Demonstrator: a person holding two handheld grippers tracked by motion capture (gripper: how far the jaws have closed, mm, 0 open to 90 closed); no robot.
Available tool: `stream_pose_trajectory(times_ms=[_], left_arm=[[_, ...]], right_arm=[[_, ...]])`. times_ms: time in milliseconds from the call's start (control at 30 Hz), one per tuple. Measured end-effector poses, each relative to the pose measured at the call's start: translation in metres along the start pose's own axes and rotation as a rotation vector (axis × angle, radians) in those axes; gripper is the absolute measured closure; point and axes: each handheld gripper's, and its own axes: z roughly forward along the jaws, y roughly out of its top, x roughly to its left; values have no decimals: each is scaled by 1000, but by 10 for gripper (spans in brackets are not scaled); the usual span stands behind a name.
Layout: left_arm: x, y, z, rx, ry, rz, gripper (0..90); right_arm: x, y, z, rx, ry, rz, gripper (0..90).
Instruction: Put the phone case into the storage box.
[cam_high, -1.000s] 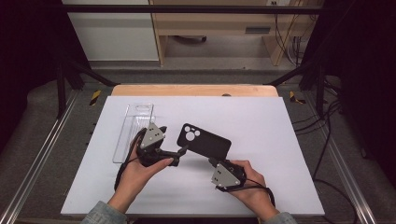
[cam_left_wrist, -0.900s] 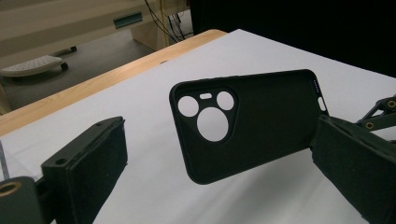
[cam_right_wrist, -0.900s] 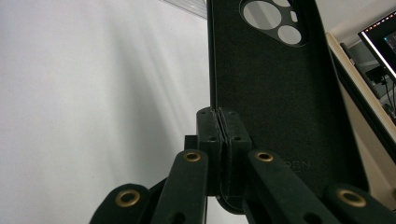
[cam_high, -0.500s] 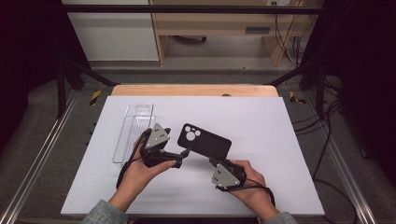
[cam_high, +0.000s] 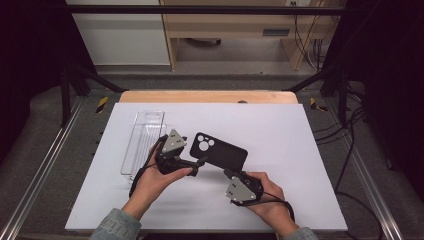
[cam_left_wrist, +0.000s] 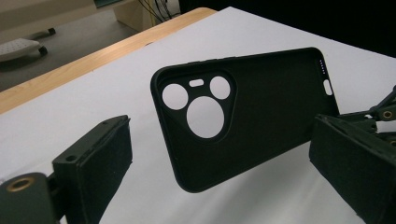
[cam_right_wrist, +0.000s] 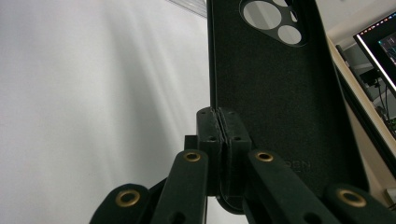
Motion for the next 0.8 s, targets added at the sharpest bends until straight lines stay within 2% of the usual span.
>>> stream_pose_trajectory(times_ms=[167, 433, 600, 800], left_arm=[[3, 1, 4, 11, -8, -8, 70], [11, -2, 12, 25, -32, -45, 91], [15, -3, 18, 40, -68, -62, 114], [18, -3, 23, 50, -86, -74, 131]], right_arm=[[1, 0, 0, -3, -7, 5, 888], [1, 0, 0, -1, -8, -3, 888], [1, 1, 0, -1, -4, -5, 888], [1, 1, 0, -3, -3, -8, 889]])
